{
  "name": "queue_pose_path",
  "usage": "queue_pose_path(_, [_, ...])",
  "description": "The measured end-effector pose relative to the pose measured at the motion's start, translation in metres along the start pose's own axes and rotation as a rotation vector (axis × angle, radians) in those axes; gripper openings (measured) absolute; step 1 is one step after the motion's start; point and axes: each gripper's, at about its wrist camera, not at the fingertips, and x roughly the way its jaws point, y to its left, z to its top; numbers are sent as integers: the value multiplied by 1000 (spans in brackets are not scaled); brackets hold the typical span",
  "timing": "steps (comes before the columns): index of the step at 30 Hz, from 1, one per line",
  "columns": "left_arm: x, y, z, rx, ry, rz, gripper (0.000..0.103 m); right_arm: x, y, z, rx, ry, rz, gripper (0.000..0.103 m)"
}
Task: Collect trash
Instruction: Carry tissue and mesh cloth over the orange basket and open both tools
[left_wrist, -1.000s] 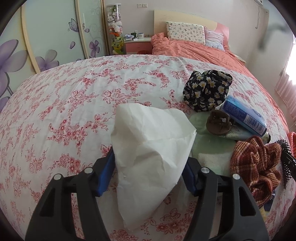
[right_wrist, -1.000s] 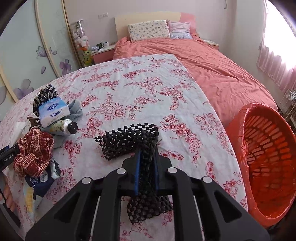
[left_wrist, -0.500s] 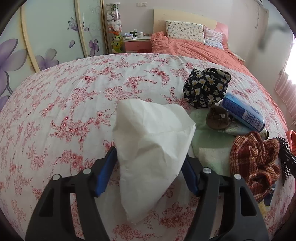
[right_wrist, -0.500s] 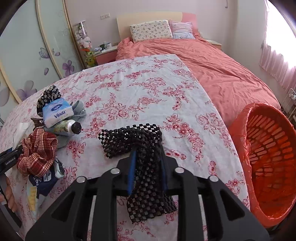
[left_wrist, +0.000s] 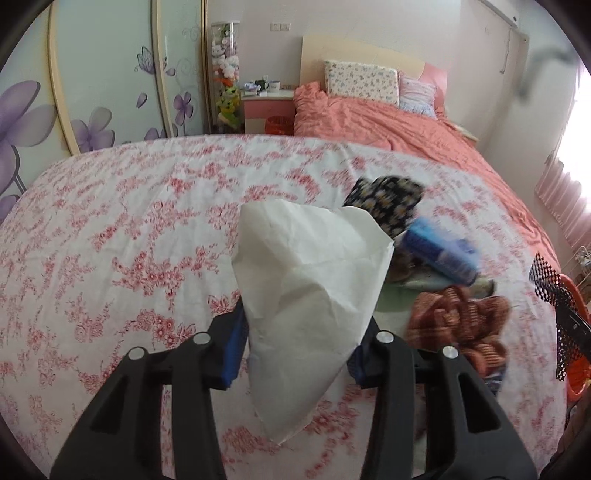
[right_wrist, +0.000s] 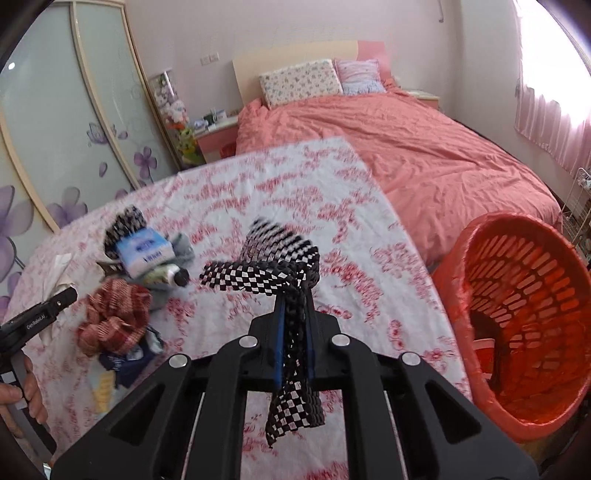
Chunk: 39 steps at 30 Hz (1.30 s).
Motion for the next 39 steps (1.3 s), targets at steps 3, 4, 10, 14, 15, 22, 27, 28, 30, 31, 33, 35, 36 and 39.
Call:
queue_pose_path(3, [-17,-9,3,11,-22,-20,44,-14,-1,1,0,-30,0,9])
queue_pose_path(4, [-26,-15,3,20,-33,-30,44,-20,-2,1,1,-41,-2,9])
queue_pose_path(10, [-60,-47,3,72,-71,-83,44,-50,-13,0,17,-101,-14,9])
queue_pose_path(14, [-81,-76,0,118,-93,-137,44,-72,-28,-2,36,-146,-42,9])
queue_pose_path(15, [-85,-84,-2,129,-96,-150,44,-77,-33,-3,42,-159,-52,9])
queue_pose_path(22, [-102,-155,-14,222,-100,-268,44,-106,-73,-8,93,-232,-140,9])
queue_pose_path(27, [-100,-217,-27,289,-70,-373,44,-113,-110,-11,157,-248,-190,9])
queue_pose_path(28, [-99,-227,-29,298,-64,-389,44,-113,-119,-12,172,-249,-200,9])
queue_pose_path(30, [-96,-251,-34,321,-51,-431,44,-111,-135,-13,202,-248,-214,9])
queue_pose_path(31, [-94,-269,-37,337,-41,-457,44,-110,-141,-13,215,-247,-217,9])
queue_pose_path(33, [-90,-289,-41,357,-28,-490,44,-107,-157,-14,249,-243,-218,9])
queue_pose_path(35, [-84,-317,-46,388,-13,-525,44,-103,-166,-14,272,-242,-218,9])
queue_pose_path(36, [-81,-330,-49,403,-5,-542,44,-101,-173,-14,284,-241,-219,9])
queue_pose_path(39, [-72,-357,-55,440,8,-570,44,-93,-190,-13,316,-237,-215,9])
